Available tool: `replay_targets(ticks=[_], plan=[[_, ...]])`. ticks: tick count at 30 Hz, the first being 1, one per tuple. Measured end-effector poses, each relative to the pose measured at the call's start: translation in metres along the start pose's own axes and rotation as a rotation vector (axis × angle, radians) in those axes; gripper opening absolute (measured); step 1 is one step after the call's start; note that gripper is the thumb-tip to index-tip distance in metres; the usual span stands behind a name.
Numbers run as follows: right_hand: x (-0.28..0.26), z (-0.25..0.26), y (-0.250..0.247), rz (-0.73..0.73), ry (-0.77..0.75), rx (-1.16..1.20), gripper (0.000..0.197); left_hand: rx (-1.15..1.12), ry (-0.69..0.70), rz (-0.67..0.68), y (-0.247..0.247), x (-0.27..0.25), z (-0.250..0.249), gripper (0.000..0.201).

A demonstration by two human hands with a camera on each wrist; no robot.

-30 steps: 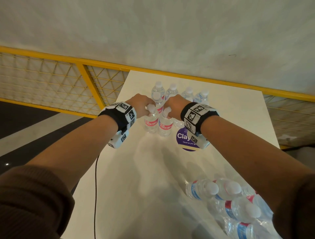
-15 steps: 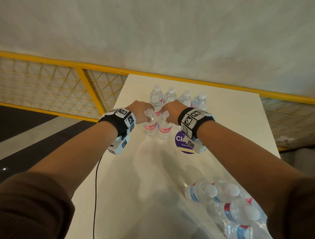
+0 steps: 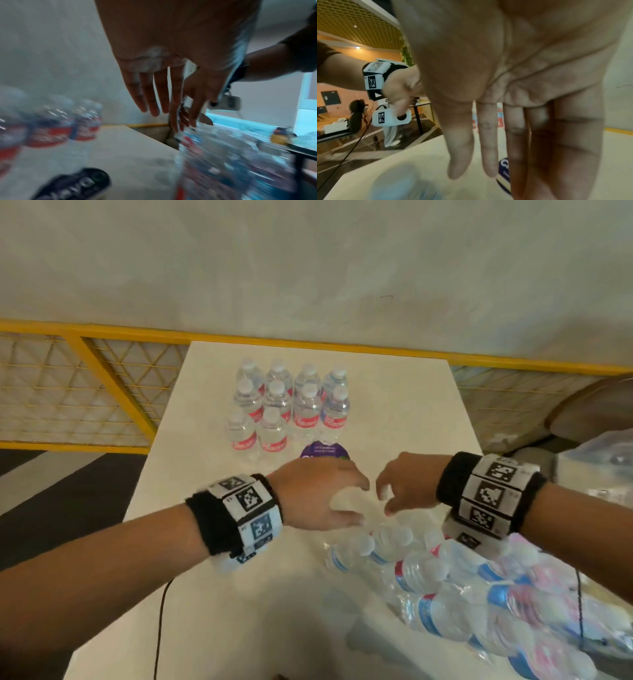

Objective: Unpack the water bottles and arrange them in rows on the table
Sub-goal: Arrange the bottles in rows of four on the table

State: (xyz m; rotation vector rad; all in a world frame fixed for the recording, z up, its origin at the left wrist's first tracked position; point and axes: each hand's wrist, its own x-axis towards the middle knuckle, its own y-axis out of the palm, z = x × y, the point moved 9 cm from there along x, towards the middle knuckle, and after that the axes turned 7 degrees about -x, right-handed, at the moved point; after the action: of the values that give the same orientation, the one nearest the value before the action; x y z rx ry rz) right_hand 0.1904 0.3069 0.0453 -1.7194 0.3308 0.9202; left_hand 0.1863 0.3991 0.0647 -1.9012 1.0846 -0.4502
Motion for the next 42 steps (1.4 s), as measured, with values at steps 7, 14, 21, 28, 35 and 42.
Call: replay_targets(ticks=[7,14,21,28,35,42], plan=[[-0.022,0.004,0.053,0.043,-0.005,-0.005,0.061,0.036,-0.048,0.370,0.088,0.006,-0.012,0.046],[0.000,0.004,0.014,-0.214,-0.033,0.122,0.034,-0.081,-0.274,0.147,0.038,0.011,0.041,0.028],[0.039,-0.024,-0.044,-0.392,0.056,0.244,0.035,-0.077,-0.493,-0.118,-0.026,0.018,0.109,0.038],[0.070,-0.024,-0.057,-0.421,0.068,0.213,0.035,-0.059,-0.569,-0.107,-0.026,0.033,0.136,0.049],[0.078,-0.028,-0.061,-0.411,0.124,0.141,0.037,0.120,-0.447,-0.005,-0.034,0.052,0.115,0.029],[0.079,-0.027,-0.058,-0.391,0.119,0.141,0.043,0.080,-0.402,0.015,-0.028,0.058,0.106,0.040]])
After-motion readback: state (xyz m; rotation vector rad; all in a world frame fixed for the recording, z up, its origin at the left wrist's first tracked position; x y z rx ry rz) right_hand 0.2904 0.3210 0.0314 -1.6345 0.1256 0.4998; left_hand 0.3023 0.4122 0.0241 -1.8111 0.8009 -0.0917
